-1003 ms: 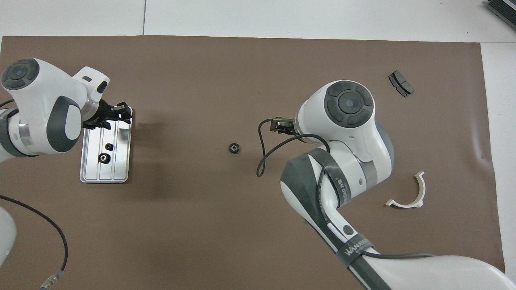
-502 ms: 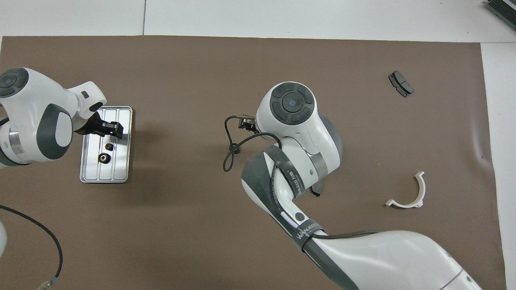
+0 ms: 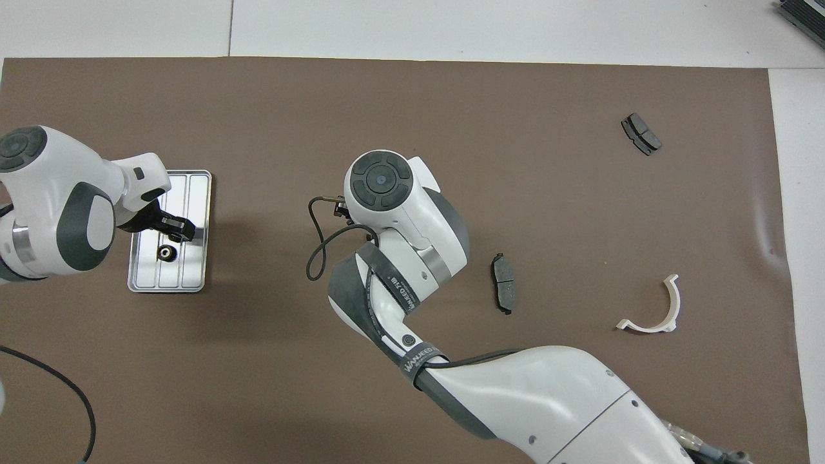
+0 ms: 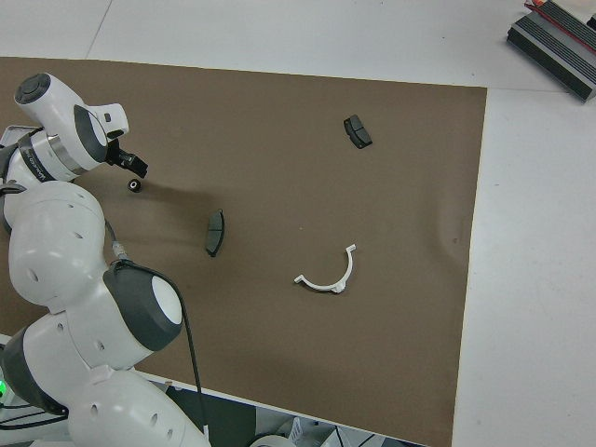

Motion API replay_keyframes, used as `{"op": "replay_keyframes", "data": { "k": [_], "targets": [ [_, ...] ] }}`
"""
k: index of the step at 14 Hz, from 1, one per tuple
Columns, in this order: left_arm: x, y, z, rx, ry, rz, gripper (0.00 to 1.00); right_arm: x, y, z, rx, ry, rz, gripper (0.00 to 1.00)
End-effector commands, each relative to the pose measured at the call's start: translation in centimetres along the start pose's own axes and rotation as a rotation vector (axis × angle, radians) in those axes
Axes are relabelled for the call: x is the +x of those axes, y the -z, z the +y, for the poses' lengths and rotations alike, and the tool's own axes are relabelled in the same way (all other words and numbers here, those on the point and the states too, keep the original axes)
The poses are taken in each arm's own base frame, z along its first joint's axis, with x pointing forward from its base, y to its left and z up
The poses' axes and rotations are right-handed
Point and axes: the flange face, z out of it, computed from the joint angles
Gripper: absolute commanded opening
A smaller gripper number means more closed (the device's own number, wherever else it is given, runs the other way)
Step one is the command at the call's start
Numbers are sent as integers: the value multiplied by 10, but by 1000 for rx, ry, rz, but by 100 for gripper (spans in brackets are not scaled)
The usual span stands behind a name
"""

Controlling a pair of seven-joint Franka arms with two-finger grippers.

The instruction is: Place bearing gear from tray to pile

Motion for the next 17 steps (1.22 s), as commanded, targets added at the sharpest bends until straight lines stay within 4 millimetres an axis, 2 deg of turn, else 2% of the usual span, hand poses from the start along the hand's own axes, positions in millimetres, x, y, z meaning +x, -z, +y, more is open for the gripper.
{"op": "replay_keyframes", "data": {
  "k": [1,4,6,10,11,12,14,17],
  "targets": [
    [-16,1,-7,-9,-27,-12,50,-4,-1,-14,32,0,31,98],
    [-18,0,-6,-8,-28,-10,46,-6,-9,-10,10,18,45,90],
    [-20,-3,-6,-11,-26,-18,39,-11,-22,-8,-25,44,51,84],
    [-23,-7,-5,-14,-24,-25,31,-18,-39,-4,-24,63,58,84],
    [-24,-7,-4,-14,-24,-26,28,-20,-39,-4,-27,64,56,80],
    [-26,-8,-4,-15,-24,-28,25,-22,-40,-5,-29,66,52,72],
    [-26,-8,-4,-15,-24,-28,18,-22,-40,-5,-35,67,49,50],
    [-22,-6,-5,-12,-18,-21,12,-35,-39,-13,-49,85,46,10]
  ]
}}
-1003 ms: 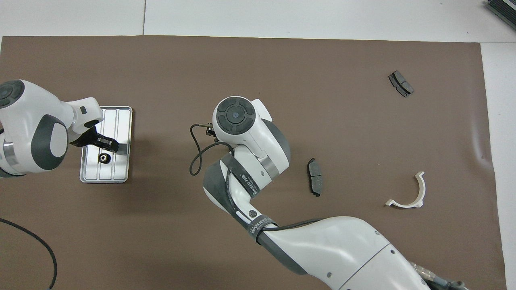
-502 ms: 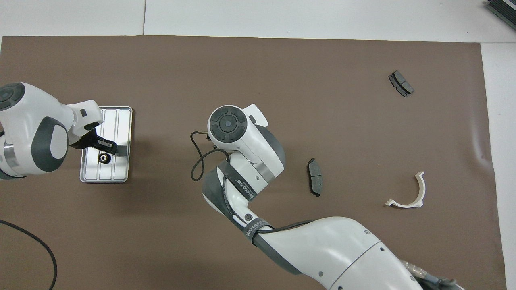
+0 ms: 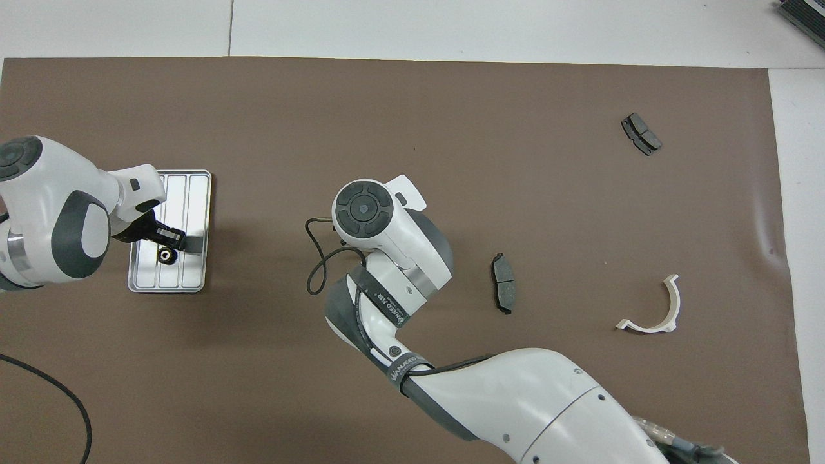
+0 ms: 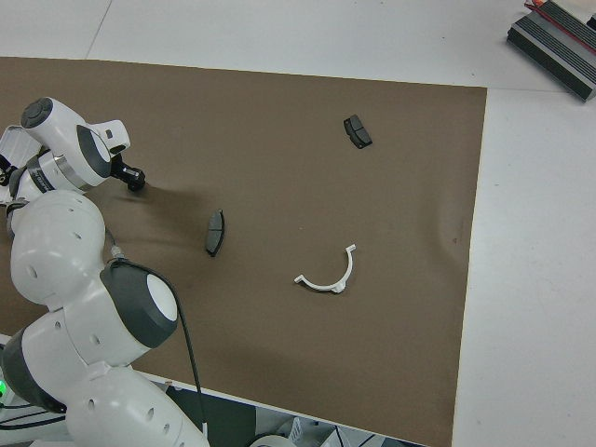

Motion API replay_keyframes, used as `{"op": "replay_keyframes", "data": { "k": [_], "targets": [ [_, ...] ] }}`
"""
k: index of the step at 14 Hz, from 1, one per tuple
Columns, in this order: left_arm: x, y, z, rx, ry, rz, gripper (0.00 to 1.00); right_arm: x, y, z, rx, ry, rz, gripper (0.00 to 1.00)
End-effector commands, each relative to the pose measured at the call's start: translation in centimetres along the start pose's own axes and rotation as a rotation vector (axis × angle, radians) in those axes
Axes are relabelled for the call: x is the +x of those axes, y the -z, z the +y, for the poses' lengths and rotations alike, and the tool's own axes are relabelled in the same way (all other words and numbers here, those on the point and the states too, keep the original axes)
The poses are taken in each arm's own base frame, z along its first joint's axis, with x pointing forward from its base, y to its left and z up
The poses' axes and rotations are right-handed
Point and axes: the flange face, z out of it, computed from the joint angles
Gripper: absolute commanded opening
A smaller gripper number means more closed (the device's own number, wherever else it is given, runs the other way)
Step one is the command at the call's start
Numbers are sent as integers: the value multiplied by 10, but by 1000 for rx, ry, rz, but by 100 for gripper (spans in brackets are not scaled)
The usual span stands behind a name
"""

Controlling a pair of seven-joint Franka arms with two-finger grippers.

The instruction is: Place bearing gear from tray to pile

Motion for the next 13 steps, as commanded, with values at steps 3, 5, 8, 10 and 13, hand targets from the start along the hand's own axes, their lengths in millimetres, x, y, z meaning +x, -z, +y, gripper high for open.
{"op": "replay_keyframes", "data": {
  "k": [3,5,8,10,13],
  "targets": [
    [7,22,0,16,35,44,8,-8,5,-2,-22,11,15,0],
    [21,36,7,20,183,70,6,5,17,9,-19,-6,29,0],
    [42,39,61,23,324,84,6,27,36,45,-17,-43,38,0],
    [56,34,120,25,428,90,6,45,47,97,-33,-37,28,0],
    [68,31,215,17,576,128,7,59,50,186,-30,-1,30,0]
  ]
}}
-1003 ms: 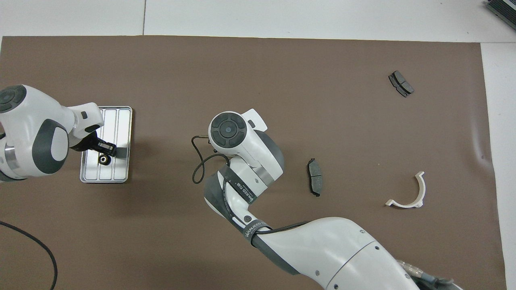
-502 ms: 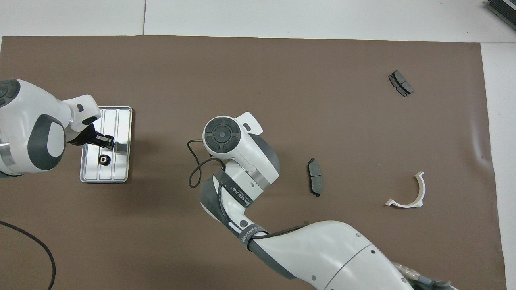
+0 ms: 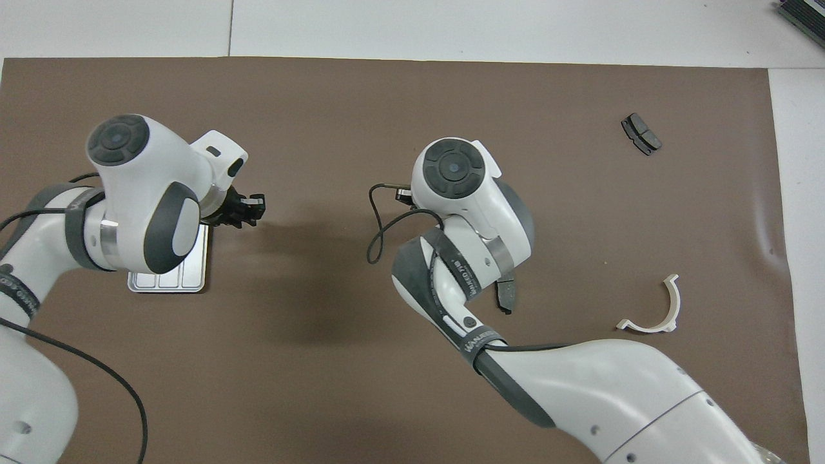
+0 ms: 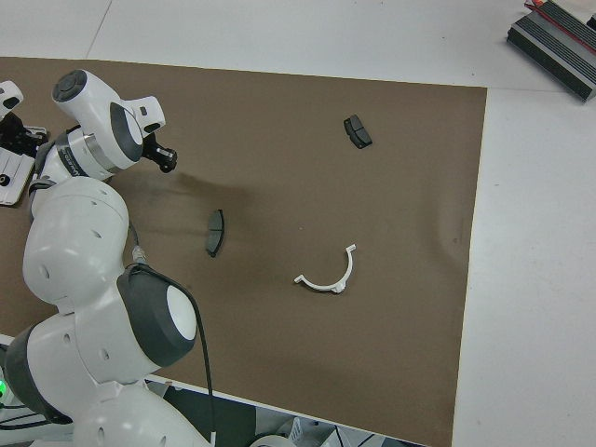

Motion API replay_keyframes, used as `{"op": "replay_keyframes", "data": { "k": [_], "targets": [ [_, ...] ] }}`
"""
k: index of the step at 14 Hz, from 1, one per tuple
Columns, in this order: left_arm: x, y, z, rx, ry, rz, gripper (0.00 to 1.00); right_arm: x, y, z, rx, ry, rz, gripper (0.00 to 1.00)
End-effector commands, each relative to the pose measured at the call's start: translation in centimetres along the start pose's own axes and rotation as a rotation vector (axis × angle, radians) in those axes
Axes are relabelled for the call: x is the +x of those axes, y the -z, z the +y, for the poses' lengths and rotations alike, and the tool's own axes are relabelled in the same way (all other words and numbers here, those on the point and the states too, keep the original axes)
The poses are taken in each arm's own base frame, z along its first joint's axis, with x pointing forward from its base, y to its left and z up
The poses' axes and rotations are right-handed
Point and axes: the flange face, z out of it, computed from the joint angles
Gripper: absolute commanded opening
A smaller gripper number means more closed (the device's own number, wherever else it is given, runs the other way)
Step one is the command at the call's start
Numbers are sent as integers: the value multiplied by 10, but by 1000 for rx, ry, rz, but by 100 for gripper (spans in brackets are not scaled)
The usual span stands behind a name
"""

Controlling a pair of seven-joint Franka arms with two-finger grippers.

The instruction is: Place bearing gear from tray to pile

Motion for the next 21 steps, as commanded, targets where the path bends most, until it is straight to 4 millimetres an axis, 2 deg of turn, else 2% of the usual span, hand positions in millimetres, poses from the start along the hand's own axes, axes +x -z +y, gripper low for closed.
{"op": "replay_keyframes", "data": {
  "k": [1,4,6,7,8,9,10,12,13,15,16,17,18,19,20,21],
  "targets": [
    [-25,4,68,-27,123,62,8,-1,2,89,-6,67,-2,0],
    [-62,-3,126,-41,125,68,12,22,-7,164,-21,122,-33,0],
    [-79,-9,150,-47,116,71,30,35,-17,221,-31,167,-59,0],
    [-82,-8,159,-63,129,86,43,43,-19,248,-25,191,-67,0],
    [-87,-5,169,-82,144,99,63,47,-21,271,-14,206,-78,0],
    [-92,-6,178,-94,150,107,89,50,-24,291,-10,229,-85,0],
    [-93,-5,180,-96,157,109,93,52,-26,313,-10,240,-92,0],
    [-84,-5,166,-82,170,100,93,54,-31,345,-10,267,-95,0],
    [-66,-4,144,-76,204,106,93,55,-33,358,-8,271,-83,0],
    [-23,11,85,-80,240,129,92,53,-39,370,-7,267,-80,0],
    [-5,20,53,-75,245,131,91,55,-38,370,-7,267,-77,36],
    [12,29,16,-63,250,120,86,56,-36,369,-7,267,-72,82],
    [24,39,-17,-52,228,109,83,57,-32,364,-7,272,-66,100],
    [32,42,-51,-41,195,92,83,60,-24,358,-6,278,-54,100],
    [36,42,-78,-31,160,71,81,60,-16,343,-4,280,-43,100],
    [35,42,-103,-23,116,49,78,56,-12,318,-2,261,-35,100]
  ]
}}
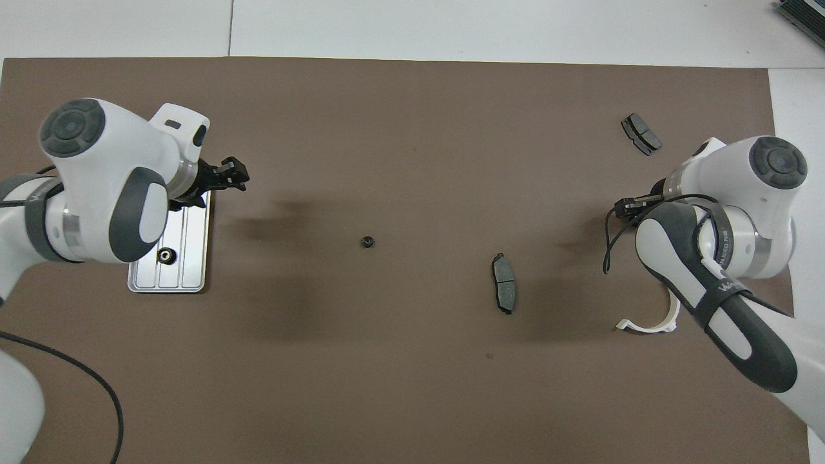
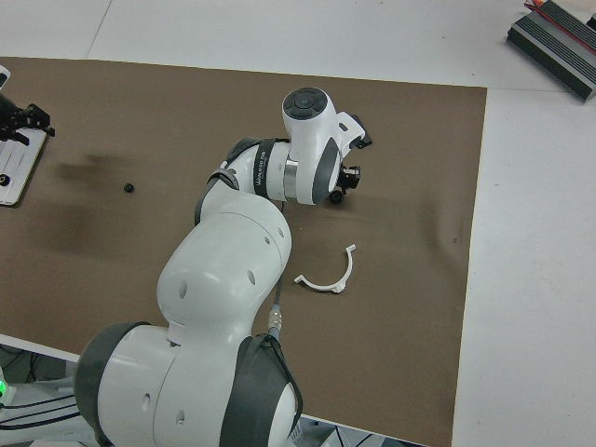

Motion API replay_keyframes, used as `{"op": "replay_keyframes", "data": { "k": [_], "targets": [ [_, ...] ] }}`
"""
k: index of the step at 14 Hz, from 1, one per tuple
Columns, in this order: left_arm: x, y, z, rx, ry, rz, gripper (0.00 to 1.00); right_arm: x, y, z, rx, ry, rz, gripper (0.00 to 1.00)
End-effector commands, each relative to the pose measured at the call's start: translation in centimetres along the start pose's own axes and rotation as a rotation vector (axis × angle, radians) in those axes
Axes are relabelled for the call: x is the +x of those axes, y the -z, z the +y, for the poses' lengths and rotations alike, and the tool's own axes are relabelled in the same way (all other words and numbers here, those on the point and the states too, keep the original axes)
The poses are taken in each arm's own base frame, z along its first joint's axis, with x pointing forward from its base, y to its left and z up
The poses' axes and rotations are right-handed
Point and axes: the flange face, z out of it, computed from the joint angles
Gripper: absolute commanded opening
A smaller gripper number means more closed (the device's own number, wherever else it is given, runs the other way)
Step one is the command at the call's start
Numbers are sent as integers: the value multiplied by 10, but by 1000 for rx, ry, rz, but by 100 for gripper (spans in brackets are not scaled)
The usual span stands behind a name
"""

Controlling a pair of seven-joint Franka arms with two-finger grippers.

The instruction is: Place bearing gear from tray to pile

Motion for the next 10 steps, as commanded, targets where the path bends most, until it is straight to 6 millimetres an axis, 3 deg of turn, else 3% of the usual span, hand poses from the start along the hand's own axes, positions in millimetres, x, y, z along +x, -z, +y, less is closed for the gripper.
{"op": "replay_keyframes", "data": {
  "k": [1,4,8,10],
  "targets": [
    [-2,2,-53,19,-111,-84,77,4,21,-55,19,-41,36,100],
    [-14,-7,-103,23,-210,-146,77,11,26,-142,36,-153,64,100],
    [-36,-33,-115,26,-294,-203,73,19,30,-274,78,-276,85,100],
    [-39,-40,-119,22,-327,-210,71,21,29,-330,95,-318,92,100]
  ]
}}
